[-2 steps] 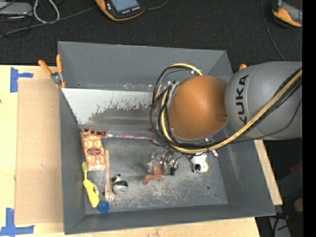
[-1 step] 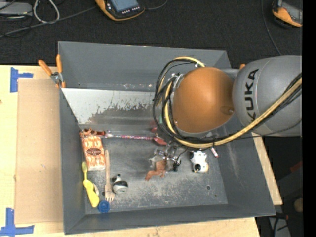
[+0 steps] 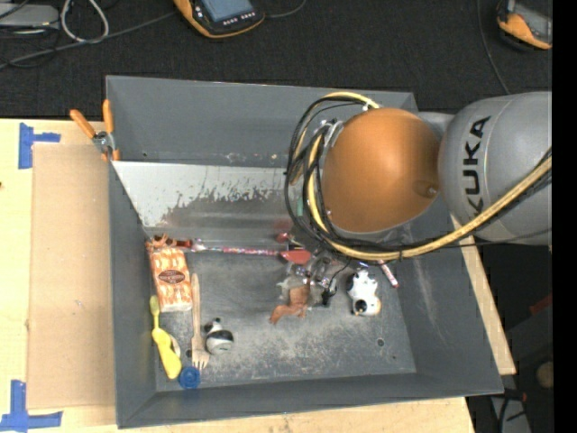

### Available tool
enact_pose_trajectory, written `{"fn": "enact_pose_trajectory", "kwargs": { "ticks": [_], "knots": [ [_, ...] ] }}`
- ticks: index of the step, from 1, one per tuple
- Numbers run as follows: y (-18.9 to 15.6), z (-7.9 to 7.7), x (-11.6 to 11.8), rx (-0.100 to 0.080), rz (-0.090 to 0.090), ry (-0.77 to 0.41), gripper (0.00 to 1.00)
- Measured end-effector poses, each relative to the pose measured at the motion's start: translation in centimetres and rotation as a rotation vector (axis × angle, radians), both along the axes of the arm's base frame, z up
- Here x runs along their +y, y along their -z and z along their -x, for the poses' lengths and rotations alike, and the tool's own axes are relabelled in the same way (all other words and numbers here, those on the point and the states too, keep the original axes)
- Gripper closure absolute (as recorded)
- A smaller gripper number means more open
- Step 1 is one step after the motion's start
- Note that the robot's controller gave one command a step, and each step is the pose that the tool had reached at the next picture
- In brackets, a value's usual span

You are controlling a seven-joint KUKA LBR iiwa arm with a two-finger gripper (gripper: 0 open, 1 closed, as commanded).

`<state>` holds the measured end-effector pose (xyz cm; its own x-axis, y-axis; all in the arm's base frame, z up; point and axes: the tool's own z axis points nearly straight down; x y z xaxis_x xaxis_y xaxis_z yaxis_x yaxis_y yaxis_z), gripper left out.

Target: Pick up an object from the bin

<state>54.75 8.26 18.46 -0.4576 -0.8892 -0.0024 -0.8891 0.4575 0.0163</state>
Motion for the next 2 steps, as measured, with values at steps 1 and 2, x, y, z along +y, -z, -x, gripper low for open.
{"fn": "enact_pose_trajectory", "kwargs": {
  "ticks": [1,2],
  "knots": [
    [-2.4,0.0,0.0,-0.002,0.0,0.0,1.0],
    [-4.6,0.0,0.1,0.0,-0.001,0.002,1.0]
  ]
}}
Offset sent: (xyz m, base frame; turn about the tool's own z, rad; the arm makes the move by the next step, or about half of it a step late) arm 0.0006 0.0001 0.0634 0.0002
